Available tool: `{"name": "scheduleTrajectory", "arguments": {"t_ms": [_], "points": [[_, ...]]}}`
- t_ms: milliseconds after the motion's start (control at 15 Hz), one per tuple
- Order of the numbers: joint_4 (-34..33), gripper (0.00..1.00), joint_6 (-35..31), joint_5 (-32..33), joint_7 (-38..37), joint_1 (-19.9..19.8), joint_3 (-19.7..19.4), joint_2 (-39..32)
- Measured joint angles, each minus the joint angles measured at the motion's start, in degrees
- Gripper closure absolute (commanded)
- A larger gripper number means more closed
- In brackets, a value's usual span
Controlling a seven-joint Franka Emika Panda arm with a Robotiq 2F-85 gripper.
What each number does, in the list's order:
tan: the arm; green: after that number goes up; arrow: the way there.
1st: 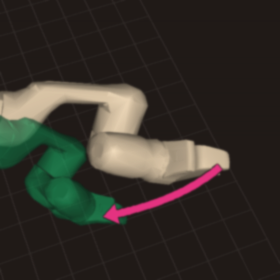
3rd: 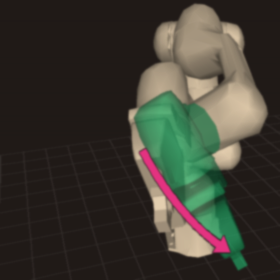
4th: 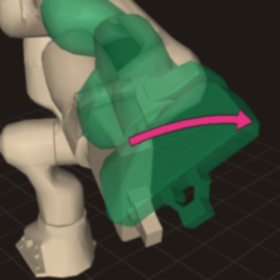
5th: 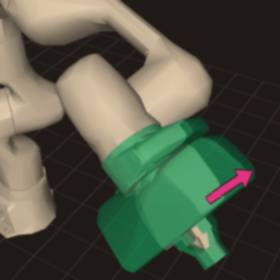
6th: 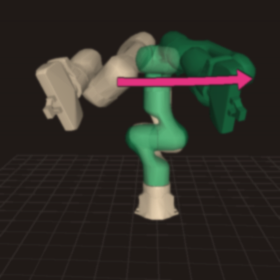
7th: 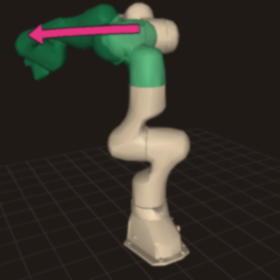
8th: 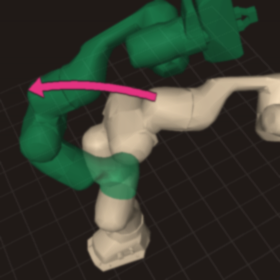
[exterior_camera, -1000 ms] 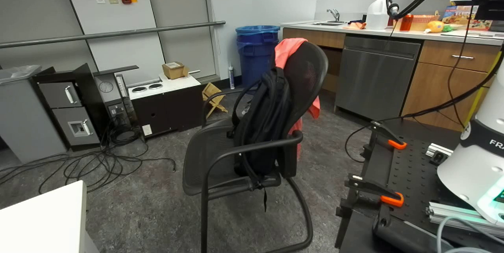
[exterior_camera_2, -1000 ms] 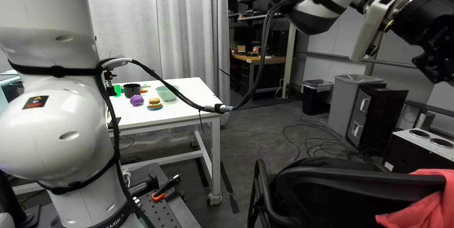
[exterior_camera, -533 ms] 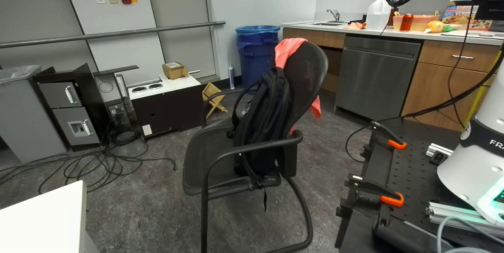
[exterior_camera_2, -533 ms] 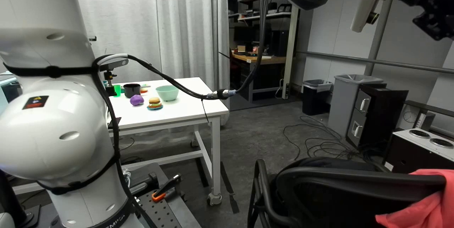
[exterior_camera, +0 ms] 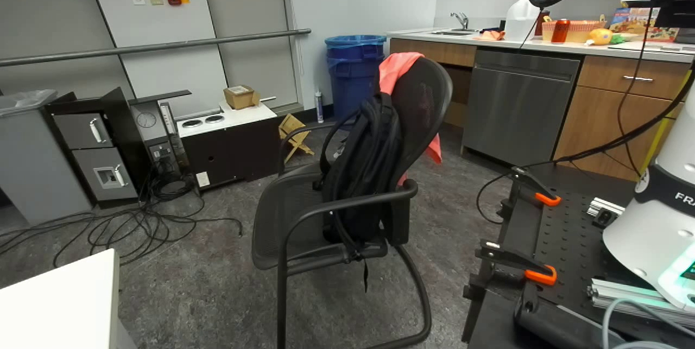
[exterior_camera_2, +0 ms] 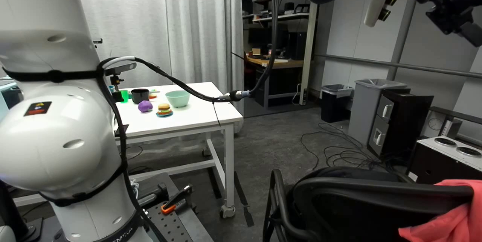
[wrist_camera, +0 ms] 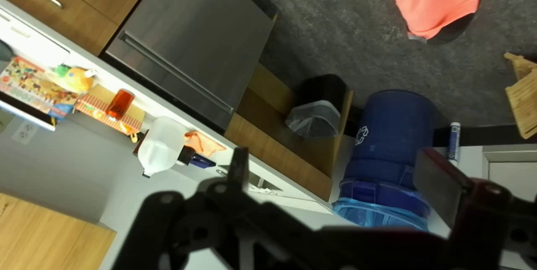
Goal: Hang the cloth on the chair
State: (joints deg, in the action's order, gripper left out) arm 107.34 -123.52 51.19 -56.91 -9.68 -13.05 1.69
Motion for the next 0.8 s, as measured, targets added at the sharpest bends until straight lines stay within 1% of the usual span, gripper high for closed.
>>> {"name": "scheduleTrajectory", "arguments": {"t_ms": [267,400,800], "points": [[0.03,0.00,-0.25,-7.47,0.11,0.00,0.23,0.03],[0.03,0.00,-0.25,-10.23,0.32,0.00,0.34,0.10],[0.03,0.00,0.19,-13.01,0.67,0.00,0.40,0.41]]}}
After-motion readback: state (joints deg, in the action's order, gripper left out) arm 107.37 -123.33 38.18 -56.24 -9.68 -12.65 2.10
